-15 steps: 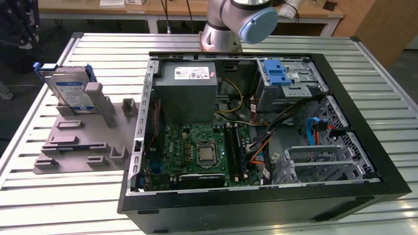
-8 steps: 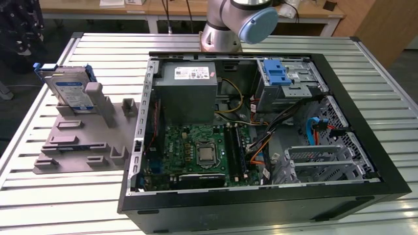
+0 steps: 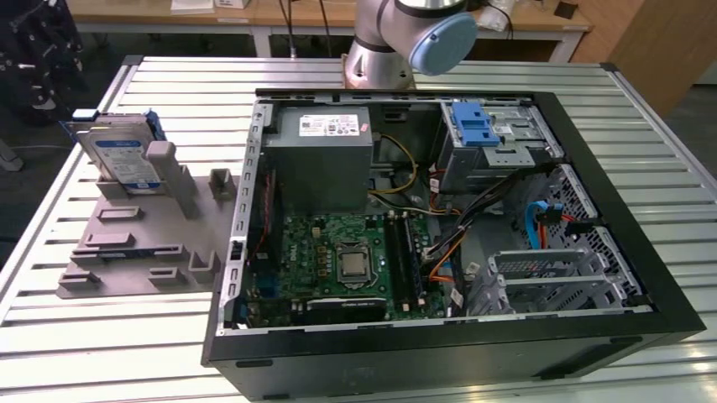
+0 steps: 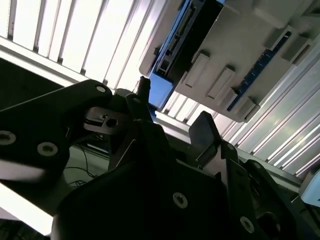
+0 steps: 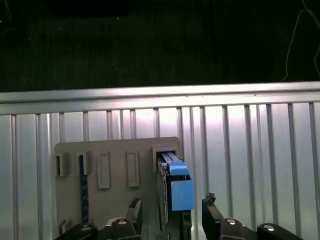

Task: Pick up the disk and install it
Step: 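Pick up the disk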

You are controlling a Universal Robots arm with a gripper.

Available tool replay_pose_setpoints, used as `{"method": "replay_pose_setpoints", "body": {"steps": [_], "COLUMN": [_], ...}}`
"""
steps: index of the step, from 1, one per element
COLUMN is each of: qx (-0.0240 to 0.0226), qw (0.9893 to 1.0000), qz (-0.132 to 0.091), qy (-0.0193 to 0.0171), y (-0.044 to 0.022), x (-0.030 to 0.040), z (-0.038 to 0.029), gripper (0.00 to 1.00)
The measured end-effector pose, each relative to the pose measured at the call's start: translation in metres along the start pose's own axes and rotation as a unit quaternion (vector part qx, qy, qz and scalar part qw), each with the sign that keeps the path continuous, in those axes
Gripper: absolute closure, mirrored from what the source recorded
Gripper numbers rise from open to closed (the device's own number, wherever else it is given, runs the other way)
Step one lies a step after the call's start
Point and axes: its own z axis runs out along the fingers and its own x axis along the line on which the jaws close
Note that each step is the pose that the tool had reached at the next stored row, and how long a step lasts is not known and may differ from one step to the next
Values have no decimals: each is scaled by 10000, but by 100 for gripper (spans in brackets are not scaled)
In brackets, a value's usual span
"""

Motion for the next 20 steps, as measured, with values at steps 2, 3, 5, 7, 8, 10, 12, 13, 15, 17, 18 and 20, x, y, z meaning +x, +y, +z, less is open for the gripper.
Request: {"method": "replay_pose_setpoints", "body": {"steps": [2,3,5,7,8,10,12,13,15,17,18,20], "qx": [-5,-6,-6,-7,-7,-6,-6,-6,-6,-6,-6,-6], "qw": [10000,10000,10000,10000,10000,10000,10000,10000,10000,10000,10000,10000], "qz": [1,0,0,1,0,1,0,0,-1,-2,-2,-3], "qy": [0,0,0,1,1,0,0,0,0,0,0,0], "y": [0,-1,-2,-2,-1,-1,-2,-2,-1,4,8,17], "x": [-9,-10,-13,-27,-38,-51,-53,-55,-54,-52,-51,-49], "z": [37,55,91,117,127,156,192,211,247,284,302,339], "gripper": [41,41,41,41,41,41,41,41,41,41,41,41]}}
